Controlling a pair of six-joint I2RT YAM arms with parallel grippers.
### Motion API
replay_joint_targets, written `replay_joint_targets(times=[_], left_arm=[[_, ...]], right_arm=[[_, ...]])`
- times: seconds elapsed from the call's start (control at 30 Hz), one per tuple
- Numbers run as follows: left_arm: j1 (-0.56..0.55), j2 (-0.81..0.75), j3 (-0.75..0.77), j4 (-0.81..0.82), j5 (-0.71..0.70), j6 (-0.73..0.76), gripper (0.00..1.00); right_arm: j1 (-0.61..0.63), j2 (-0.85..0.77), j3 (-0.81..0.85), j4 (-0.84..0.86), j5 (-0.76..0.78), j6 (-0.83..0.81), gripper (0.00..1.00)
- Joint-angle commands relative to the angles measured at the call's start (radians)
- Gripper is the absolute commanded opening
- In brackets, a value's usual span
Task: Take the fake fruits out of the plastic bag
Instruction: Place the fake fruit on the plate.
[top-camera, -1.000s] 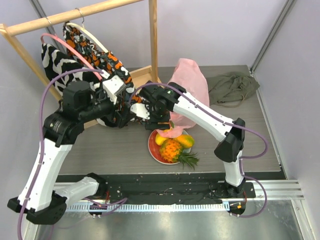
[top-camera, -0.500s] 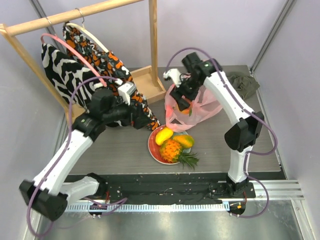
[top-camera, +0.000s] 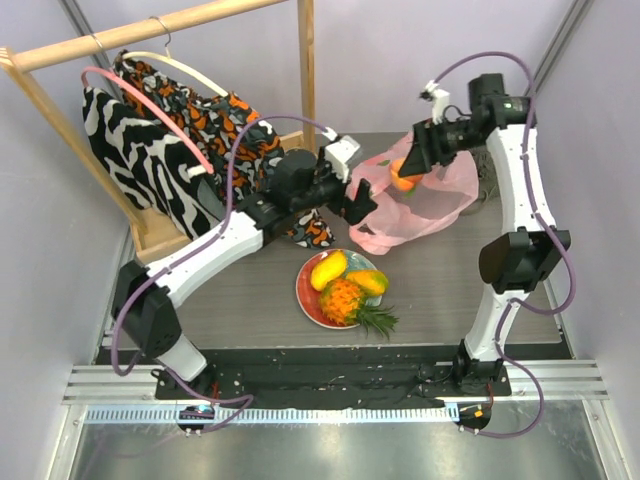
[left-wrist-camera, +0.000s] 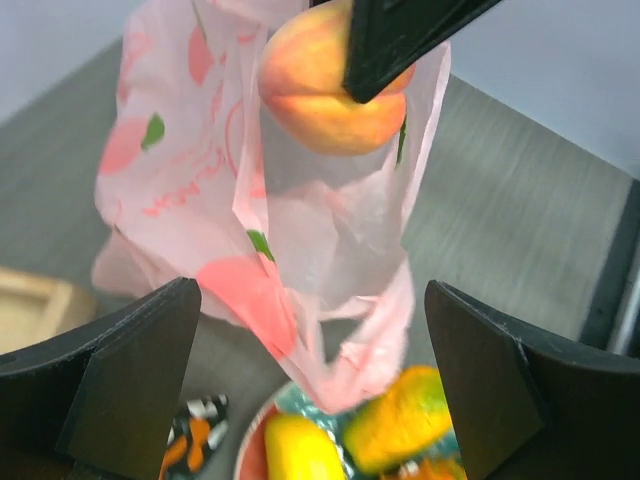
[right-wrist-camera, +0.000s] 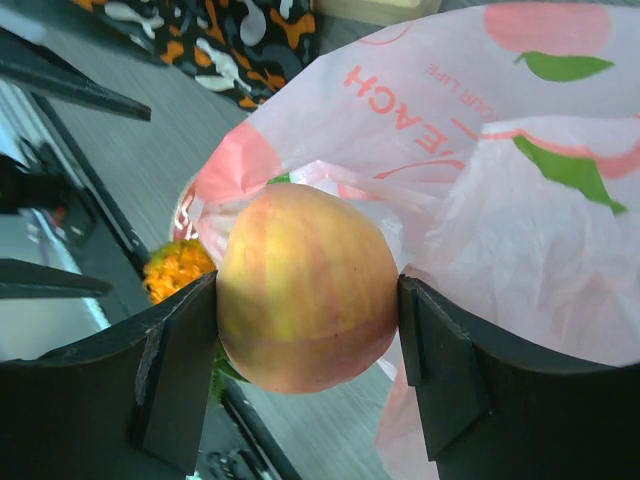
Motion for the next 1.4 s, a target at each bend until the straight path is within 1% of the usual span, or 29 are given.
replay_joint_targets(times=[0.0,0.07,0.17,0.3,0.4,0.53,0.6,0.63,0.7,0.73,0.83,0.9,0.93,1.0,1.03,1.07,1.1,1.13,1.17,1.2,1.23,1.27,1.3,1.33,1.37], left_arm=[[-0.036,0.111,0.145,0.151,-0.076,0.143,1.00],[-0.071,0.174,0.211,0.155,-0.095,0.173,1.00],[-0.119,0.230,0.260,0.183,-0.137,0.206,1.00],[-0.157,0.338,0.379,0.197,-0.180,0.230,1.00],[-0.168,0.383,0.441,0.177,-0.177,0.230,1.00],[-0.173,0.414,0.466,0.191,-0.175,0.221,1.00],[-0.173,0.412,0.464,0.183,-0.186,0.218,0.96],[-0.171,0.408,0.452,0.183,-0.189,0.227,0.90],[-0.171,0.403,0.438,0.185,-0.197,0.244,0.82],[-0.171,0.403,0.434,0.188,-0.213,0.253,0.74],[-0.170,0.412,0.424,0.186,-0.249,0.255,0.75],[-0.164,0.415,0.427,0.174,-0.234,0.246,0.72],[-0.161,0.417,0.432,0.168,-0.218,0.238,0.64],[-0.156,0.420,0.444,0.145,-0.175,0.220,0.53],[-0.153,0.422,0.449,0.136,-0.165,0.215,0.41],[-0.154,0.422,0.453,0.125,-0.148,0.214,0.34],[-0.153,0.419,0.455,0.110,-0.145,0.211,0.28],[-0.153,0.414,0.452,0.103,-0.143,0.209,0.16],[-0.153,0.406,0.449,0.096,-0.138,0.209,0.09],[-0.151,0.382,0.444,0.085,-0.131,0.220,0.01],[-0.150,0.368,0.432,0.058,-0.128,0.221,0.00],[-0.148,0.347,0.423,0.018,-0.117,0.226,0.00],[-0.144,0.322,0.411,-0.004,-0.068,0.229,0.00],[-0.139,0.266,0.373,-0.027,-0.040,0.230,0.00],[-0.131,0.233,0.354,-0.077,-0.011,0.227,0.00]], right_arm=[[-0.107,0.038,0.012,-0.131,-0.226,0.090,0.61],[-0.123,0.042,-0.008,-0.139,-0.278,0.090,0.61],[-0.138,0.042,-0.037,-0.145,-0.332,0.087,0.61],[-0.140,0.042,-0.045,-0.148,-0.350,0.091,0.62],[-0.143,0.041,-0.062,-0.148,-0.370,0.104,0.63],[-0.143,0.036,-0.098,-0.148,-0.370,0.105,0.63],[-0.143,0.033,-0.105,-0.147,-0.373,0.104,0.63],[-0.143,0.032,-0.109,-0.147,-0.373,0.104,0.63],[-0.143,0.030,-0.114,-0.147,-0.378,0.107,0.64],[-0.143,0.029,-0.120,-0.147,-0.388,0.111,0.64],[-0.143,0.018,-0.132,-0.147,-0.393,0.116,0.64],[-0.143,0.015,-0.138,-0.147,-0.392,0.113,0.64],[-0.144,0.013,-0.143,-0.147,-0.389,0.114,0.64],[-0.143,0.016,-0.143,-0.147,-0.386,0.111,0.64],[-0.144,0.016,-0.141,-0.145,-0.381,0.111,0.67],[-0.144,0.018,-0.140,-0.145,-0.370,0.111,0.69],[-0.143,0.019,-0.140,-0.144,-0.361,0.113,0.72],[-0.144,0.018,-0.137,-0.133,-0.349,0.128,0.76],[-0.147,0.019,-0.138,-0.124,-0.306,0.140,0.87],[-0.152,0.018,-0.143,-0.105,-0.281,0.166,0.92],[-0.173,0.021,-0.144,-0.064,-0.257,0.215,0.96],[-0.188,0.025,-0.140,-0.056,-0.228,0.228,0.99],[-0.205,0.035,-0.132,-0.058,-0.218,0.229,1.00],[-0.248,0.057,-0.131,-0.056,-0.218,0.234,1.00],[-0.265,0.068,-0.129,-0.058,-0.218,0.233,1.00]])
